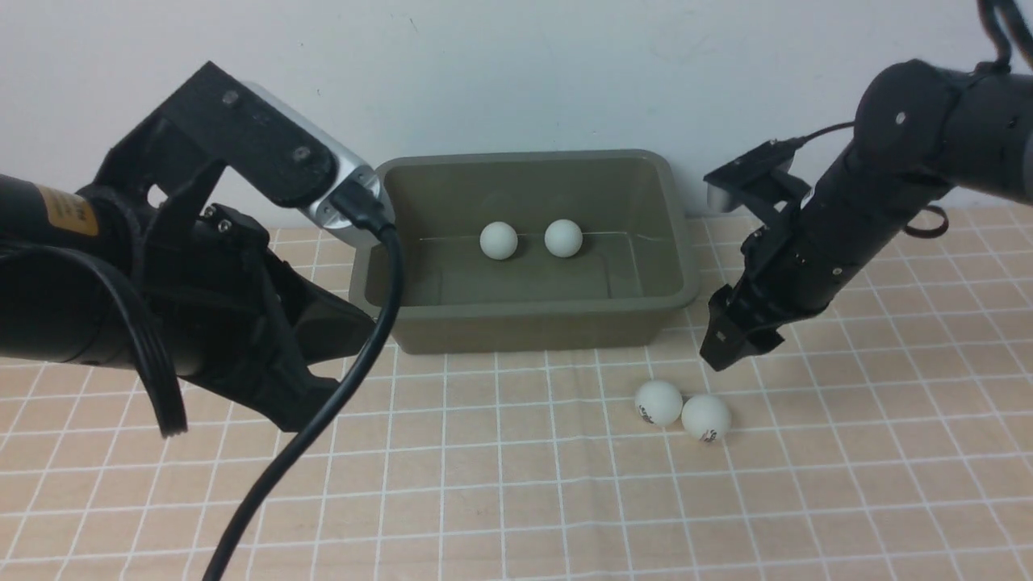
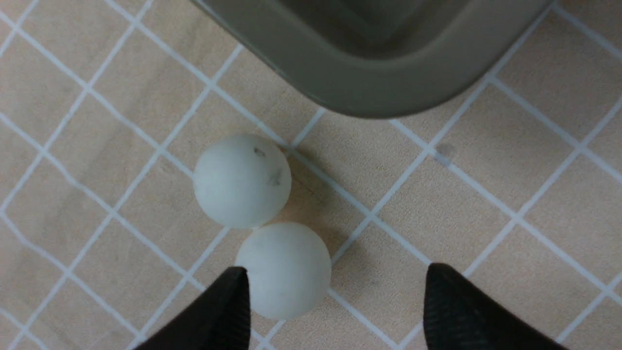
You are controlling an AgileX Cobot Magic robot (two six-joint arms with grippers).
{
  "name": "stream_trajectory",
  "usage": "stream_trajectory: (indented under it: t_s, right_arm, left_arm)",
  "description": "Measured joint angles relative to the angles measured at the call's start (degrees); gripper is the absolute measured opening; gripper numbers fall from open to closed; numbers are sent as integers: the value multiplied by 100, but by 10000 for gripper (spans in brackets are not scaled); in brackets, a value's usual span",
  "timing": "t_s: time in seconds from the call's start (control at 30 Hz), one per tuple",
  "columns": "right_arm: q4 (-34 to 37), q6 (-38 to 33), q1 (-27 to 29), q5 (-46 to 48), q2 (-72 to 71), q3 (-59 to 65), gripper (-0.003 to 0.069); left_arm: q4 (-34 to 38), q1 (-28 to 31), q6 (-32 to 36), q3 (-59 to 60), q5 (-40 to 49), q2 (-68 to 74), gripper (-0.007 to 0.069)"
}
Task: Put the table tennis balls into the box on the light coffee tablecloth.
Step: 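Reach for and grasp a ping pong ball on the table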
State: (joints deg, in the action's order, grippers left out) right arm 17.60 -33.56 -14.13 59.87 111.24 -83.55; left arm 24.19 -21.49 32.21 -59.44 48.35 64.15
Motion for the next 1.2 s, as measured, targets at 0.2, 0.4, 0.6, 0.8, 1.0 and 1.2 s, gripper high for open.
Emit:
stream_trajectory:
  t_s: [0.2,0.4,0.6,0.8,1.0,1.2]
  right_arm:
    - [145,-446,0,150,281,0,477]
    - [332,-895,0,334,322,-7,477]
    - [297,-1238,0,520,322,-18,477]
    - [354,-1311,0,670,408,-25,477]
    - [387,-1326,-65,648,610,-27,477]
    - [382,-1315,-189,449,733,-32,471]
  left_arm:
    - [0,0,0,0,0,0,-69]
    - [0,0,0,0,0,0,-69]
    - [-5,0,0,0,0,0,-69]
    - [-5,0,0,0,0,0,-69]
    - [-5,0,0,0,0,0,-69]
    - [-5,0,0,0,58,0,-69]
